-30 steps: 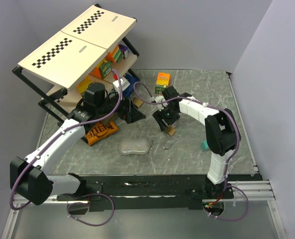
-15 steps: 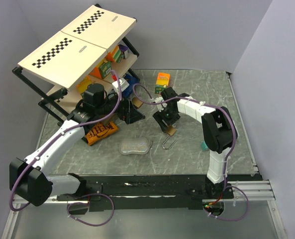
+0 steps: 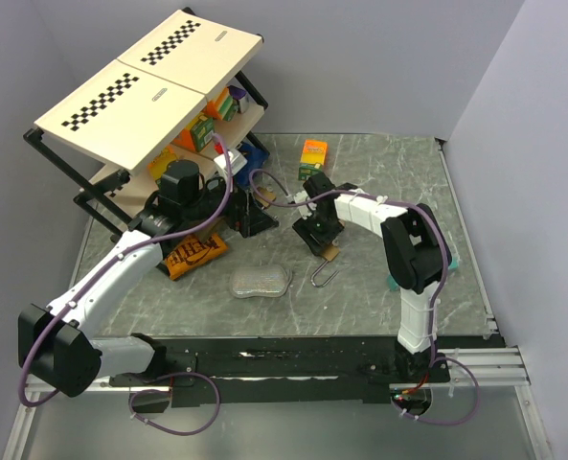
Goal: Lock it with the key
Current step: Pick up the lock from the center of the board.
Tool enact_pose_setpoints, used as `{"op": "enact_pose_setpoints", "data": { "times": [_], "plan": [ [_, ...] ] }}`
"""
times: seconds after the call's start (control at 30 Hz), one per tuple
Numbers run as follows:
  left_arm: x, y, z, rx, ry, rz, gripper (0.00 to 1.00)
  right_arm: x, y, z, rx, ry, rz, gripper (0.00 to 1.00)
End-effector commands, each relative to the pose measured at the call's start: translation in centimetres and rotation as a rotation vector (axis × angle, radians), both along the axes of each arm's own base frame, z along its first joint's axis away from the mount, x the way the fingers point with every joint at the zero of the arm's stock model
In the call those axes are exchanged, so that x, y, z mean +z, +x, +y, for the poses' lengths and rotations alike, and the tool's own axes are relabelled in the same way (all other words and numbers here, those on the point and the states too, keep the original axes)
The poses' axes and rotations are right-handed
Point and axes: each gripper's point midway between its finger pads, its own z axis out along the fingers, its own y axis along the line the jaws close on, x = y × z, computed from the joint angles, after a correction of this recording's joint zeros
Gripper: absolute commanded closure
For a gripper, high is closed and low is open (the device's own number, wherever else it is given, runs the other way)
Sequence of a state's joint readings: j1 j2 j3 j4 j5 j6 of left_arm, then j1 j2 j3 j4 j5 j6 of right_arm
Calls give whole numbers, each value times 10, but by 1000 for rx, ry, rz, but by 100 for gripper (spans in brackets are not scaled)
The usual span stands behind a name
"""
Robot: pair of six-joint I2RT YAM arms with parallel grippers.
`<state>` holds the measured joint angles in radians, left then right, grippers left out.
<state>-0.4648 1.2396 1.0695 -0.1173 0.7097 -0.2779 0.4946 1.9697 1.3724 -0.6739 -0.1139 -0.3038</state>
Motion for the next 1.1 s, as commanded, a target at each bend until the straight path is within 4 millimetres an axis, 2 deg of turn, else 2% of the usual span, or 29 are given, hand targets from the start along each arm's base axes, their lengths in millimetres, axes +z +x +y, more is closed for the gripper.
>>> {"op": "enact_pose_setpoints", "data": {
  "times": [0.0, 0.1, 0.17, 0.23, 0.27, 0.3, 0.37, 0.67, 0.83, 1.07],
  "plan": [
    [11, 4, 3, 17, -20, -47, 4, -13, -6, -4, -10, -45, 21, 33],
    [10, 5, 4, 24, -18, -49, 4, -16, -9, -4, -17, -51, 30, 35],
    [10, 5, 5, 24, -16, -50, 4, -17, -10, -3, -21, -51, 38, 42],
    [9, 5, 6, 25, -8, -54, 4, -12, -9, -2, -32, -41, 39, 60],
    [8, 5, 6, 24, -5, -54, 4, -8, -9, 1, -36, -28, 39, 73],
    [7, 4, 6, 20, -2, -57, 4, -4, -9, 2, -41, -18, 40, 81],
    [5, 3, 6, 13, 3, -51, 4, 10, -7, 6, -70, 19, 38, 100],
    [-3, -9, 3, -75, 7, -80, 3, 75, -3, 11, -174, 221, 48, 100],
    [-8, -13, -1, -121, 17, -87, 1, 109, -6, 7, -189, 286, 9, 100],
    [-27, -26, -20, -201, 53, -102, 8, 149, -15, 2, -233, 353, -41, 100]
  ]
}}
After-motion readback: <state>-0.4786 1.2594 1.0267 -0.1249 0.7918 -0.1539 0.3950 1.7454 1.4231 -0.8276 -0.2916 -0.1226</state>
